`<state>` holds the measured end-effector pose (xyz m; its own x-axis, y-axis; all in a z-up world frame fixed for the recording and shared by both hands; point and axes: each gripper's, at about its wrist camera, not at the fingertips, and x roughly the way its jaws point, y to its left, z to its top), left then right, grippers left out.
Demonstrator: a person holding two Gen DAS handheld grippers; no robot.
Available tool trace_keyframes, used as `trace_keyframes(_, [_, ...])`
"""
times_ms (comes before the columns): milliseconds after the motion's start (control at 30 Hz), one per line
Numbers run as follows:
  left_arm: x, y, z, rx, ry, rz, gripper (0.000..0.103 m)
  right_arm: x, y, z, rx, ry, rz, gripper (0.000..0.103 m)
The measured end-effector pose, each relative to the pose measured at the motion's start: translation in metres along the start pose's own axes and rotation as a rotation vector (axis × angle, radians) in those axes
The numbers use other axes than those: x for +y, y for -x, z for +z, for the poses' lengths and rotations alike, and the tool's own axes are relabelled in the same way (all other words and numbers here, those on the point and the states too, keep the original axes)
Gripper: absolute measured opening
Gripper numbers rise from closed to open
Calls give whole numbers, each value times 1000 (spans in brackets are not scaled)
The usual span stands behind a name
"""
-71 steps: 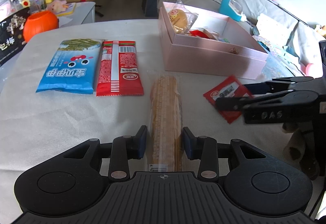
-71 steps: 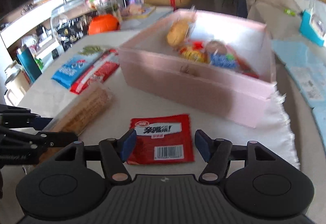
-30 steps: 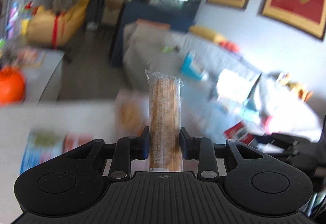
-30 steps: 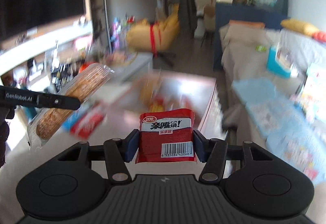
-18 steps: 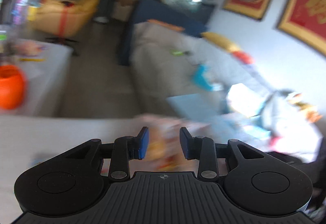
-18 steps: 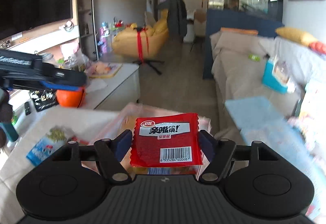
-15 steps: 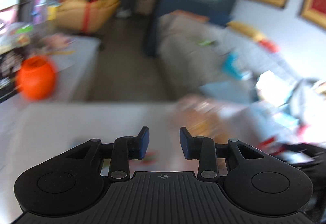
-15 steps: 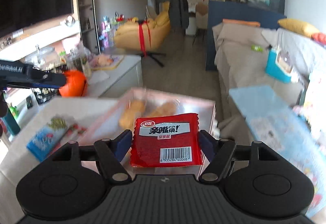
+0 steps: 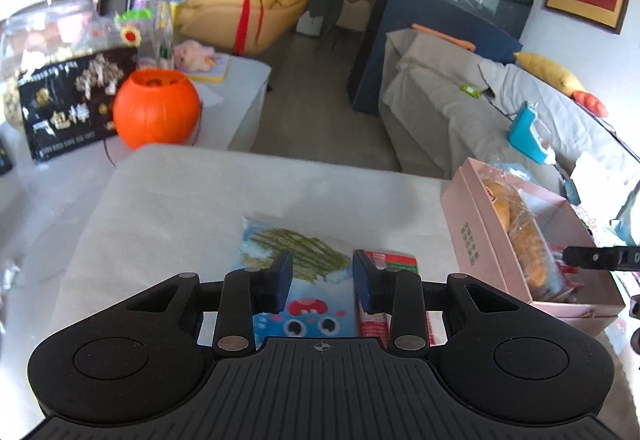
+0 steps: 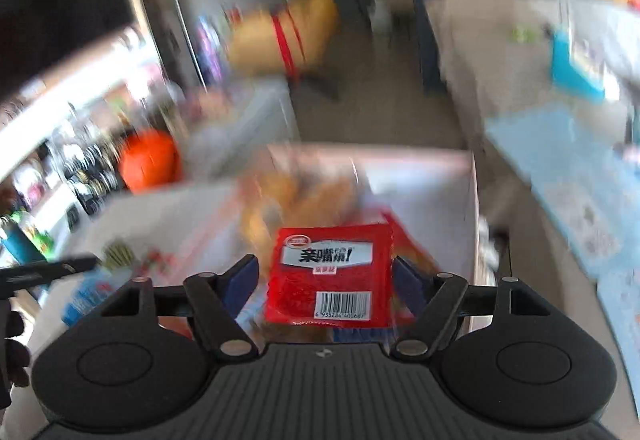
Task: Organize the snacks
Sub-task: 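Drop small red packet into pink box with right tool while left tool moves over blue seaweed packet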
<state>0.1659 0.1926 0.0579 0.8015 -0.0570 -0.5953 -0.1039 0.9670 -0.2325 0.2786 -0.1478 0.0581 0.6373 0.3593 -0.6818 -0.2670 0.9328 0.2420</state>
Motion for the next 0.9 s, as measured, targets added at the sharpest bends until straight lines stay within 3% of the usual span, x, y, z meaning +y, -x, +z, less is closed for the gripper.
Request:
trace_keyframes(200, [16, -5, -6, 30, 5, 61, 37, -1, 27, -12, -142, -45, -24, 73])
trace_keyframes(300, [16, -16, -10, 66, -6, 59, 37, 23, 40, -17, -181, 55, -27, 73])
trace_keyframes(400, [5, -21, -12, 69, -80, 68, 37, 61, 50, -32, -199, 190, -10, 73])
trace_keyframes(533, [-12, -25, -14, 84, -203, 111, 38, 125, 48, -65, -165, 371, 89, 73])
trace_keyframes(667, [-4, -22, -13, 81, -217, 155, 41, 175, 27, -91, -84, 482, 146, 73])
trace_keyframes(733, [7, -19, -13, 76, -194, 186, 42, 193, 10, -92, -63, 495, 122, 73])
trace_keyframes(900, [41, -7, -10, 66, -64, 160, 40, 217, -33, -88, -24, 434, -16, 73])
